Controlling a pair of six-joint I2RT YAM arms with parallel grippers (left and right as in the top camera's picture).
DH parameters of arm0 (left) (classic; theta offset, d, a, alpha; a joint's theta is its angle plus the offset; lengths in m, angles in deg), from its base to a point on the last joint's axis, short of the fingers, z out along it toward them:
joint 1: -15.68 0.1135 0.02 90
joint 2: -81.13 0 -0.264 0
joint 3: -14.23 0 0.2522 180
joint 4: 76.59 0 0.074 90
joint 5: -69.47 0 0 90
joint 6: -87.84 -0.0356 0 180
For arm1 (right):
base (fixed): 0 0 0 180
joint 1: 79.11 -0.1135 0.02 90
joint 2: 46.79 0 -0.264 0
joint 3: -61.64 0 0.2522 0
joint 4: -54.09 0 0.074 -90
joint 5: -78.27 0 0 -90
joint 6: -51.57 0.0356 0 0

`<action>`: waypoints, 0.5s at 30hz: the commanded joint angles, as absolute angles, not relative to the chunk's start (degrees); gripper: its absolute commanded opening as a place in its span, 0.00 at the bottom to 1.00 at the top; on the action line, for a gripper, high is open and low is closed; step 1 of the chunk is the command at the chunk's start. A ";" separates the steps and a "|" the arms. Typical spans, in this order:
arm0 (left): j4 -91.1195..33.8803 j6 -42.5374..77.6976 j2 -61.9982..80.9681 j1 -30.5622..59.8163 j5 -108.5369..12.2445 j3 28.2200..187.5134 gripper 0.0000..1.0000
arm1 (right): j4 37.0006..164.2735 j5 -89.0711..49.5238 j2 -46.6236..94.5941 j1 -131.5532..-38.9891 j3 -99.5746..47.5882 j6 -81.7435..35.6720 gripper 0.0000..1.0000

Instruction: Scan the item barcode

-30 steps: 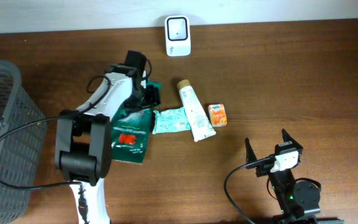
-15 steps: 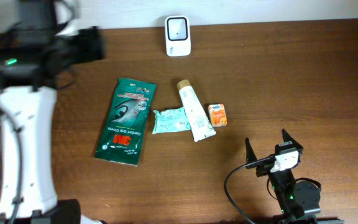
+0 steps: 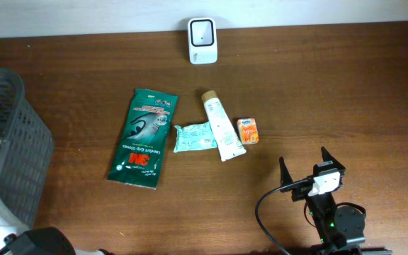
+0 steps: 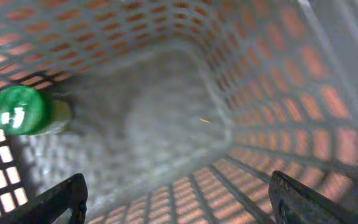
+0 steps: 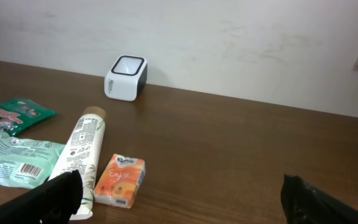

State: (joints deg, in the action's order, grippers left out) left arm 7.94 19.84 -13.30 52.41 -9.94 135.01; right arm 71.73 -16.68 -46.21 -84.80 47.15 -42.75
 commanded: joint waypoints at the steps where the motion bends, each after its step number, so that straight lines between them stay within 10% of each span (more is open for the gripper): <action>1: 7.06 21.02 -12.73 57.89 -8.45 133.37 0.91 | 71.91 -16.59 -46.60 -85.13 47.57 -42.51 0.98; 15: -11.60 18.55 -14.96 72.82 5.56 107.50 0.97 | 71.91 -16.59 -46.60 -85.13 47.57 -42.51 0.98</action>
State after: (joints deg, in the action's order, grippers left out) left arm -10.34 19.49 -13.45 72.03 -0.89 108.04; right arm 71.73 -16.68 -46.21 -84.80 47.15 -42.73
